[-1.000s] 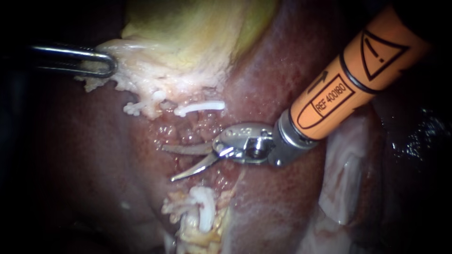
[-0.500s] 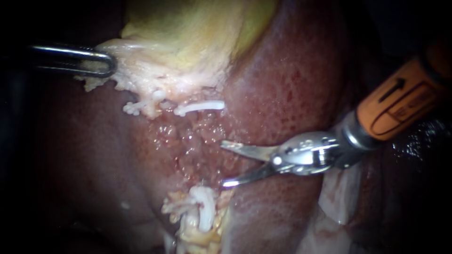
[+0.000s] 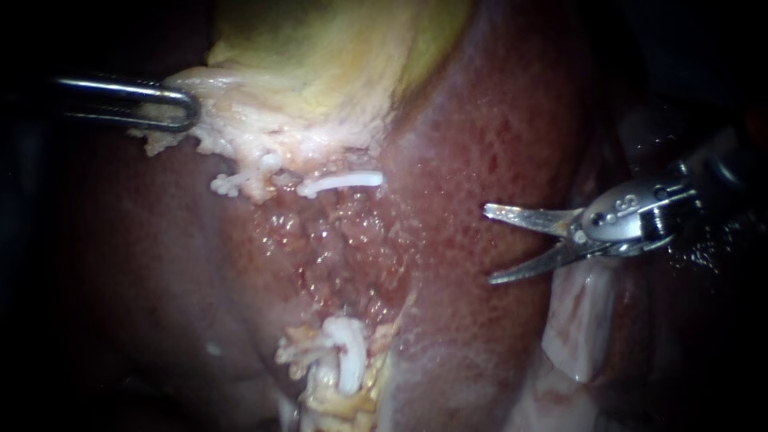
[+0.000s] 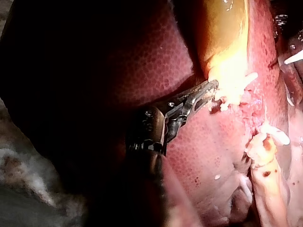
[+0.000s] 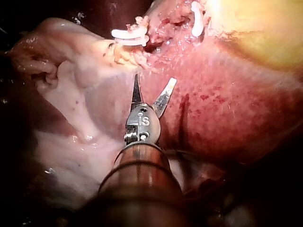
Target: Go back from the cut right tube
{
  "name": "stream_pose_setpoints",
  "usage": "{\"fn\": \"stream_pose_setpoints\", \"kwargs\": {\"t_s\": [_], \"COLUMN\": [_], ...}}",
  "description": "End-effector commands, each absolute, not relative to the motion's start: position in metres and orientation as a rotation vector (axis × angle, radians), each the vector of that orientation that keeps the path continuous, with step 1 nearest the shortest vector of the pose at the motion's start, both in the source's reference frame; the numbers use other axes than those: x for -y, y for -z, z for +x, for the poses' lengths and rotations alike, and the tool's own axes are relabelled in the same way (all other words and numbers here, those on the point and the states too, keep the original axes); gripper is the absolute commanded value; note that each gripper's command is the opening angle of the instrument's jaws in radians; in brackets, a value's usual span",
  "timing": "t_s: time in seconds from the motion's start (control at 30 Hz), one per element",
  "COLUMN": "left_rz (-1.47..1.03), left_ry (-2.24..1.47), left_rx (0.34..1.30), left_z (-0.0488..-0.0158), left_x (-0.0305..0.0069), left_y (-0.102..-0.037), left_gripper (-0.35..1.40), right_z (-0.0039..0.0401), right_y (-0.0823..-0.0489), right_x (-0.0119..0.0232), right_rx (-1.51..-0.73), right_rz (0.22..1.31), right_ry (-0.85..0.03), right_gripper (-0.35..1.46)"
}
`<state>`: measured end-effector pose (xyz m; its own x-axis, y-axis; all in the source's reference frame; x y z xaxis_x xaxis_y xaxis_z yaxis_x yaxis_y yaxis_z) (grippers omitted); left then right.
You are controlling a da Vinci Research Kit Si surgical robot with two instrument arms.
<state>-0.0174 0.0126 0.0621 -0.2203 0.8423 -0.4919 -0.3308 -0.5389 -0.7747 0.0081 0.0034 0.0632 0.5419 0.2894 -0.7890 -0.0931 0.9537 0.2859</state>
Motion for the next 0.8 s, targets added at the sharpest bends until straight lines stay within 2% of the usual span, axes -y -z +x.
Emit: {"fn": "stream_pose_setpoints", "kwargs": {"t_s": [0.03,0.4,0.8], "left_rz": [-1.215,-1.213,-1.215], "left_ry": [-1.86,-1.887,-1.889], "left_rx": [0.671,0.711,0.714], "left_z": [-0.0176,-0.0214,-0.0213], "left_x": [-0.0123,-0.0098,-0.0099], "left_y": [-0.0626,-0.0683,-0.0687], "left_gripper": [-0.35,-0.35,-0.35], "right_z": [0.0081,0.0082,0.0082], "right_y": [-0.0633,-0.0633,-0.0632], "right_x": [-0.0033,-0.0033,-0.0032], "right_rx": [-0.975,-0.976,-0.977], "right_rz": [0.222,0.216,0.21], "right_ry": [-0.229,-0.218,-0.207], "right_gripper": [1.45,1.45,1.45]}}
